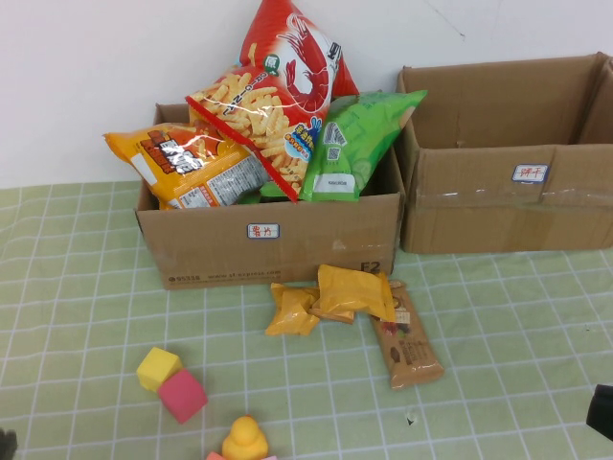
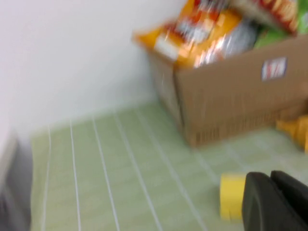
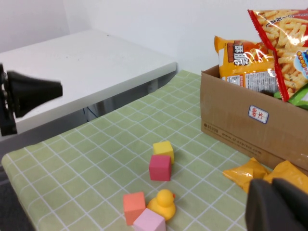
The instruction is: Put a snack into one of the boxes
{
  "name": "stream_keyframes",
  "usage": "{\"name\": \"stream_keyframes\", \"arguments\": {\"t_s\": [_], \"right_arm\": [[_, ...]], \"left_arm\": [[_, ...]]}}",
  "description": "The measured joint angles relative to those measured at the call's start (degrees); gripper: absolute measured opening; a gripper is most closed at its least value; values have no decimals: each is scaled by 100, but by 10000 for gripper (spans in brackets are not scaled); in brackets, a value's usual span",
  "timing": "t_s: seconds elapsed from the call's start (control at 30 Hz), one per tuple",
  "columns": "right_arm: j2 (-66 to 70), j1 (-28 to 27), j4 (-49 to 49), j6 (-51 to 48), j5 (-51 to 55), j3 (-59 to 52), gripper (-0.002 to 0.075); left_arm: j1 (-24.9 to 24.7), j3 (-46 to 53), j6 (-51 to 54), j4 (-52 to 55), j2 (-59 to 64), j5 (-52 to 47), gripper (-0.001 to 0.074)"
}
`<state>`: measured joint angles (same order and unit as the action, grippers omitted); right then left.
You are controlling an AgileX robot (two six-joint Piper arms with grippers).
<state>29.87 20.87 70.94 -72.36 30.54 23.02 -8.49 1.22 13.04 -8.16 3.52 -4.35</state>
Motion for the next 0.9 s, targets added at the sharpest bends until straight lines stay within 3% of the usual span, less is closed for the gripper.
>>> {"name": "stream_keyframes", "arguments": {"t_s": [0.2,0.47,0.9], "right_arm": [[0,0,11,0,0,0,-2],[0,0,19,0,0,0,-2],[0,0,19,0,0,-4,-2]], "left_arm": [[413,-11,-842,488,-362,-1357,-1],[723,-24,-2049,962,-413,-1462,-1],[877,-47,-2251,1240,-423,-1540,-1]]}}
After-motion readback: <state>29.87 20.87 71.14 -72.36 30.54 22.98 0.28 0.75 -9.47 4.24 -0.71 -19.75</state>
